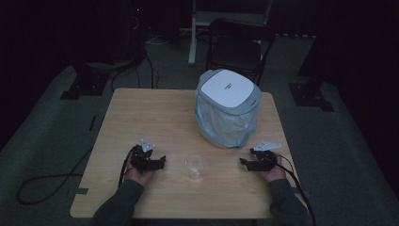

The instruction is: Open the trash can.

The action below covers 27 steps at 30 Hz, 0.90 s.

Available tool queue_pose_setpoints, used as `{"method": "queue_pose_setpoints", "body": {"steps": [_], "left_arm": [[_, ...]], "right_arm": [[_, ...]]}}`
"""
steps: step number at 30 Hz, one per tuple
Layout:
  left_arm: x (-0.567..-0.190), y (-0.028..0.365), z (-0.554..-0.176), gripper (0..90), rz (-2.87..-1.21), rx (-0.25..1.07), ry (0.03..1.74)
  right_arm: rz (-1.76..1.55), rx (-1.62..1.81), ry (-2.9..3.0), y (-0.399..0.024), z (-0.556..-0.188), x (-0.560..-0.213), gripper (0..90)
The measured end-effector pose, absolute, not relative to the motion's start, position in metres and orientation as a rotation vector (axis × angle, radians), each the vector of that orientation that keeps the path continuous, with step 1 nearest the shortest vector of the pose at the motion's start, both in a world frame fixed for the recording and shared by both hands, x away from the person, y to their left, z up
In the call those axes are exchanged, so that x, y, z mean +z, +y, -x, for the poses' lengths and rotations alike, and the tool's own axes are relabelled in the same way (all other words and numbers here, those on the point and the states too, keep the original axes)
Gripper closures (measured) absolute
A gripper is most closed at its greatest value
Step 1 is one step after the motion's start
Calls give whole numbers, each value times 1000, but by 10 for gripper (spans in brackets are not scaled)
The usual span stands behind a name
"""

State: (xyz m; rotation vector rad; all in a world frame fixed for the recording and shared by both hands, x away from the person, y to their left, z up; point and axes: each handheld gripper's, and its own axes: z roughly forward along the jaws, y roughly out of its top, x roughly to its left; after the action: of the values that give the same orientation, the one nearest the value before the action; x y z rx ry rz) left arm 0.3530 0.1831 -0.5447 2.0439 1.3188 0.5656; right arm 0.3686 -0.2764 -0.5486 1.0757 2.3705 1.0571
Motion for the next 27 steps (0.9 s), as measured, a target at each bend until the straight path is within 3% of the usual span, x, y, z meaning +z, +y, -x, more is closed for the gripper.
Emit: {"method": "queue_pose_setpoints", "body": {"steps": [3, 12, 15, 18, 27], "left_arm": [[-545, 183, -353, 160, -2046, 566, 1317], [-545, 183, -353, 160, -2044, 565, 1317], [-545, 184, -352, 161, -2041, 566, 1317], [-545, 184, -352, 162, -2040, 567, 1318], [-545, 183, -352, 162, -2035, 569, 1324]], "right_arm": [[-1072, 1056, 2373, -276, -369, -548, 315], [-1099, 1068, 2340, -278, -370, -547, 537], [-1106, 1058, 2343, -278, -370, -546, 666], [-1114, 1053, 2345, -278, -371, -545, 883], [-1100, 1128, 2284, -280, -374, -533, 900]]}}
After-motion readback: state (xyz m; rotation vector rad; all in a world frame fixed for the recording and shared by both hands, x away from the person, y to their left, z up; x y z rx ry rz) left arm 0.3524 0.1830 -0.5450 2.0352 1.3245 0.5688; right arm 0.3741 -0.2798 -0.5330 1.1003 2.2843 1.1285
